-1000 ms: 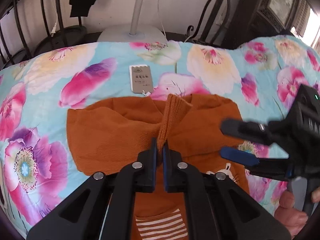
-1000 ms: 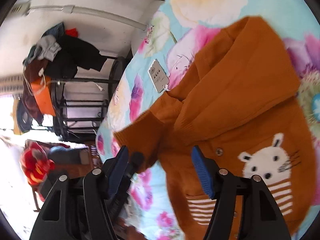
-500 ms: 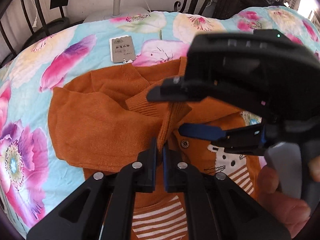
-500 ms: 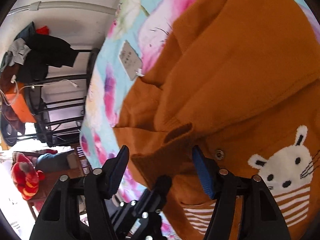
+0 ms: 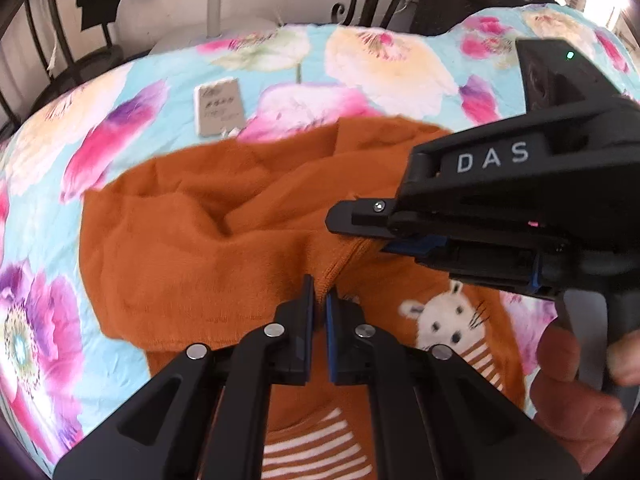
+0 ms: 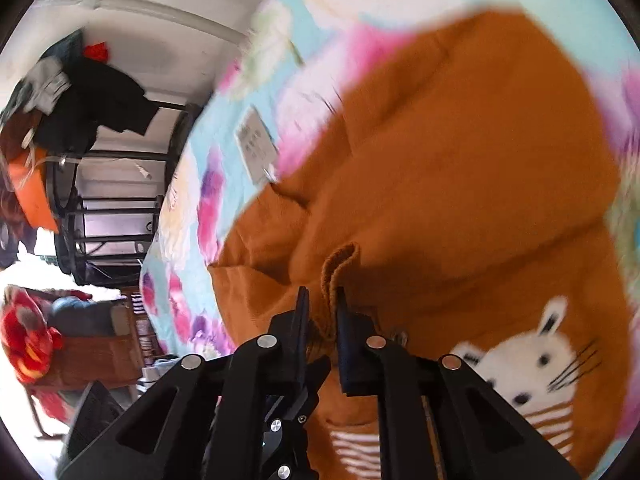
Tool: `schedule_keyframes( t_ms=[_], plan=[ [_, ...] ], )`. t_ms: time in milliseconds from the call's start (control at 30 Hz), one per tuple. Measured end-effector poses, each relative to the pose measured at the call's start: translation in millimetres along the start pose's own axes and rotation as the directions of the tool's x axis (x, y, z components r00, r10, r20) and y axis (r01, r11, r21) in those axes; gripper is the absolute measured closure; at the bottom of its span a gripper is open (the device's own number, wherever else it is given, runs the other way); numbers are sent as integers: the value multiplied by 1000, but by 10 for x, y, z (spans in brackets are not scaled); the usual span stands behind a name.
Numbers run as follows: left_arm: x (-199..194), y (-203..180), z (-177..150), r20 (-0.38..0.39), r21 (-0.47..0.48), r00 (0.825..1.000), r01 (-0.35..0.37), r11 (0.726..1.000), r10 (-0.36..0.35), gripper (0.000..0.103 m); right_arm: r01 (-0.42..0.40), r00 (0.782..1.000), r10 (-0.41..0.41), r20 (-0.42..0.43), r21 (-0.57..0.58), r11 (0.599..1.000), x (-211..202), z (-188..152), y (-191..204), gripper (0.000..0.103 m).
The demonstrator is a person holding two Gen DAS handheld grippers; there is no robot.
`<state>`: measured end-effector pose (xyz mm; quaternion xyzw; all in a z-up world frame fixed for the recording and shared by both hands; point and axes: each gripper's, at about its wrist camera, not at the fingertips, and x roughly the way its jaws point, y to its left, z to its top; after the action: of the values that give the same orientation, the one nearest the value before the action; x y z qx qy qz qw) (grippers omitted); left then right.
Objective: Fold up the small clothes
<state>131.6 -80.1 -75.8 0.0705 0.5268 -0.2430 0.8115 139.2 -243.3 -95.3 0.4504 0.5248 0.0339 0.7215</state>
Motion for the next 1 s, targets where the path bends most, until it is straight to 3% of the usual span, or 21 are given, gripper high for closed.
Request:
schedule_keyframes(
  t_ms=[167,267,333,467,600,733,867,900,933,967,1000],
  plan=[
    [-263,-107,287,130,3,991,-11,1000,11,99,-42,990,65,126,-179,983,-384,225,326,91],
    [-280,-230,396,165,13,986,6,1000,-8,96,-34,983,71,168,-211,977,-510,347,334,91],
    [-156,-322,394,153,26,988,2,1000,-6,88,26,981,17,191,-220,975,-548,442,212,91],
    [81,-312,305,92,32,996,-15,999,12,86,241,954,-202,222,-163,957,-431,603,-267,91],
    [97,36,251,74,-49,995,-65,997,68,78,261,945,-242,220,-62,963,-430,725,-608,91],
    [159,475,168,11,-160,991,-133,978,136,72,283,939,-257,230,-87,955,-419,740,-593,91],
    [274,809,47,-63,-207,972,-235,950,226,72,247,954,-222,204,-107,963,-420,684,-490,91],
    [298,866,15,-76,-205,962,-271,941,261,71,228,961,-202,192,-126,966,-402,660,-416,91],
    [311,928,-33,-90,-197,941,-337,921,325,68,233,961,-204,185,-147,961,-385,638,-354,90],
    [323,980,-65,-100,-197,930,-368,909,354,62,260,956,-228,183,-173,950,-344,611,-298,86],
    [323,1055,-109,-108,-214,928,-371,904,356,55,331,936,-294,192,-204,921,-298,588,-267,85]
  ],
)
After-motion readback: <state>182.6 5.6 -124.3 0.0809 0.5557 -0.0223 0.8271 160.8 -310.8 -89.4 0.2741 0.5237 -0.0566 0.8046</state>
